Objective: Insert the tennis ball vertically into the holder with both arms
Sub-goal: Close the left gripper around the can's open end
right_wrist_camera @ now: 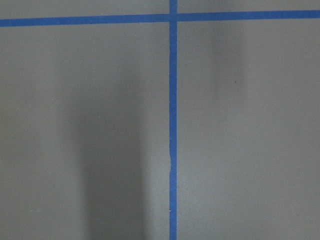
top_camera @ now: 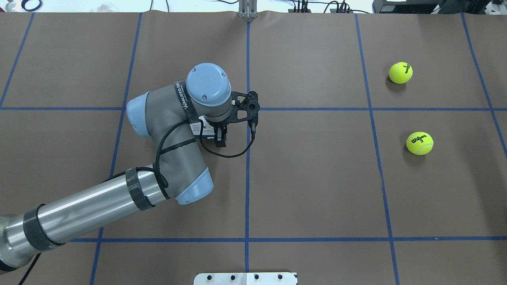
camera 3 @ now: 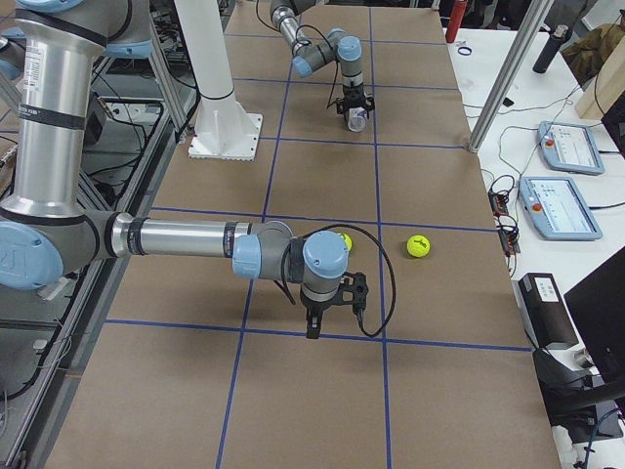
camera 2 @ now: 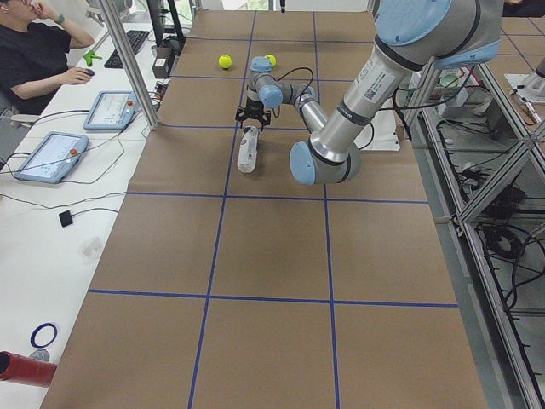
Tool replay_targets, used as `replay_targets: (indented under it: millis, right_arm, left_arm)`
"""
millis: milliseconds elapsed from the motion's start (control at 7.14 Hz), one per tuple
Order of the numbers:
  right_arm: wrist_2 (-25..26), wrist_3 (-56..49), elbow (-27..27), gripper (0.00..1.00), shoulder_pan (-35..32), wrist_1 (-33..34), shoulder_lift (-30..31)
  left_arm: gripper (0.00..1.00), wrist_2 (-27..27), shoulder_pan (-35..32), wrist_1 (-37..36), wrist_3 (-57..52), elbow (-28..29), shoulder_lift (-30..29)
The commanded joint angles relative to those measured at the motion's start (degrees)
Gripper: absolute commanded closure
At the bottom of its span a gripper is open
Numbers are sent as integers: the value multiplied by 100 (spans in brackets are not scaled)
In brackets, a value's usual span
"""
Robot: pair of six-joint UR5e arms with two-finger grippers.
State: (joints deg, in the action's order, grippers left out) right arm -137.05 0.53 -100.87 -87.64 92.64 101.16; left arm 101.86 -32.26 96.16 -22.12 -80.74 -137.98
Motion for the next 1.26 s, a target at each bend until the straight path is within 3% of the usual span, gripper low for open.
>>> replay_targets:
  millis: [0,1121]
  right_arm:
    - [-6,0,32,0,1,0,0]
    - [-15,-9,-55,0,-7,-9,-9]
  left_arm:
    - [3,-9,27,26,15,111,-18]
    - [4,-114,36,123,15,349,-106]
